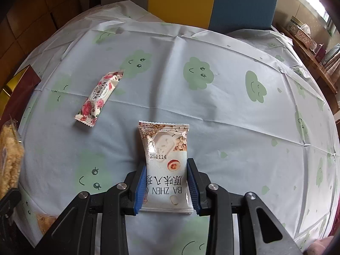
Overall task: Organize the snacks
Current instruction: 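Lower the rice bar into the gold tray and open the left tool while the right holds the packet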
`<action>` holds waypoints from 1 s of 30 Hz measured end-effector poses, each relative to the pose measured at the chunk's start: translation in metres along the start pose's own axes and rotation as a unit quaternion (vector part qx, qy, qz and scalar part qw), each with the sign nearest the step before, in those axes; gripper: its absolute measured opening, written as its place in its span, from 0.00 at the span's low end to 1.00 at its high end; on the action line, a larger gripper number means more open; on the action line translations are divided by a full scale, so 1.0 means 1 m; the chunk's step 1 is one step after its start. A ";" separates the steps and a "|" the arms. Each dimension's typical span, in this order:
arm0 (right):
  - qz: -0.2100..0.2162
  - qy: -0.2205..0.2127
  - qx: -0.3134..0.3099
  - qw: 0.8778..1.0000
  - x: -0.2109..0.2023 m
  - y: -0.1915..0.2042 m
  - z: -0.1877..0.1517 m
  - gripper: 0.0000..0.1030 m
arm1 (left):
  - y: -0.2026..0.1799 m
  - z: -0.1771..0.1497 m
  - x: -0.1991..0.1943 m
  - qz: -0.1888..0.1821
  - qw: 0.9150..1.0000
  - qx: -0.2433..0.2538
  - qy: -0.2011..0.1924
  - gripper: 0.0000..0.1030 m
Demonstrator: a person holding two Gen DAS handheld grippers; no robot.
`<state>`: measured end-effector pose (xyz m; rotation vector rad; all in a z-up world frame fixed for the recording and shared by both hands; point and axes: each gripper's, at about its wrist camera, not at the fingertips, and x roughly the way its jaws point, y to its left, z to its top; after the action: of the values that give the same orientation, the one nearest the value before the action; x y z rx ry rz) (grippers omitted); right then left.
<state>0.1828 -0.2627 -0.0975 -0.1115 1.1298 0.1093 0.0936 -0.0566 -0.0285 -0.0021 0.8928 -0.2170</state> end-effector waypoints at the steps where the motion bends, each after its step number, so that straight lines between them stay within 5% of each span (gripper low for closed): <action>1: -0.001 0.000 -0.001 1.000 0.000 0.000 0.000 0.34 | 0.010 0.003 -0.007 0.003 1.000 -0.012 -0.004 0.71; 5: -0.007 -0.003 -0.008 1.000 -0.002 0.002 -0.002 0.34 | 0.064 0.012 -0.032 0.011 0.996 -0.083 -0.022 0.71; 9: -0.011 -0.005 -0.011 1.000 -0.003 0.005 -0.003 0.34 | 0.127 0.011 -0.041 0.058 0.988 -0.144 -0.025 0.71; 16: -0.015 -0.007 -0.015 1.000 -0.005 0.008 -0.004 0.34 | 0.226 -0.001 -0.030 0.128 0.962 -0.242 0.008 0.71; 30: -0.017 -0.010 -0.018 1.000 -0.007 0.010 -0.007 0.34 | 0.276 0.022 0.009 0.192 0.953 -0.235 0.017 0.72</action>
<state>0.1723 -0.2545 -0.0945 -0.1612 1.1053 0.0998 0.1682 0.2098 -0.0471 -0.2656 0.9437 0.3635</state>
